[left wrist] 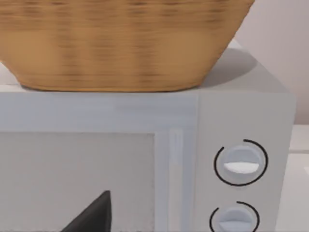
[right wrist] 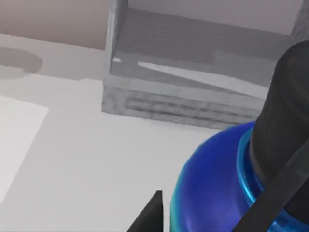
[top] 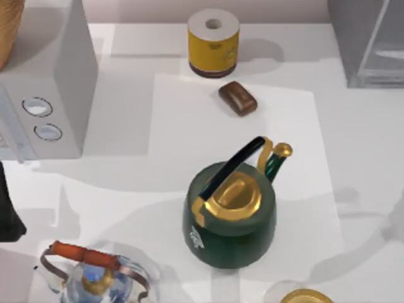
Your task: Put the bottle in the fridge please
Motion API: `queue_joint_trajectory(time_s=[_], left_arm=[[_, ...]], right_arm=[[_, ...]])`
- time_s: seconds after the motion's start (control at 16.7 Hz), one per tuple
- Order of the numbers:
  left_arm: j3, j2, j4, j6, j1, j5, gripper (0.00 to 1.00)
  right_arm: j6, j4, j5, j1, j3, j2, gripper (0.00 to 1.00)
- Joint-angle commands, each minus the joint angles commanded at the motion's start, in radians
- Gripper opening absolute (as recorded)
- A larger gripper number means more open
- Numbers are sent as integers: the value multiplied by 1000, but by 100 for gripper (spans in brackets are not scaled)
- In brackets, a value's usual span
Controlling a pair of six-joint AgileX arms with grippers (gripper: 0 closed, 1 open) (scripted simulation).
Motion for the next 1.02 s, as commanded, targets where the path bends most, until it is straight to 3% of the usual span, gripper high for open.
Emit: queue_joint_trajectory(time_s=[0.3,0.72,1.02], left_arm=[[0,0,0,0,0,0,100],[0,0,0,0,0,0,100],[0,0,0,0,0,0,100]], right_arm=[[185,112,118,138,-117,-189,1],[191,121,118,139,-114,-180,1],[192,257,85,107,5,30,1]])
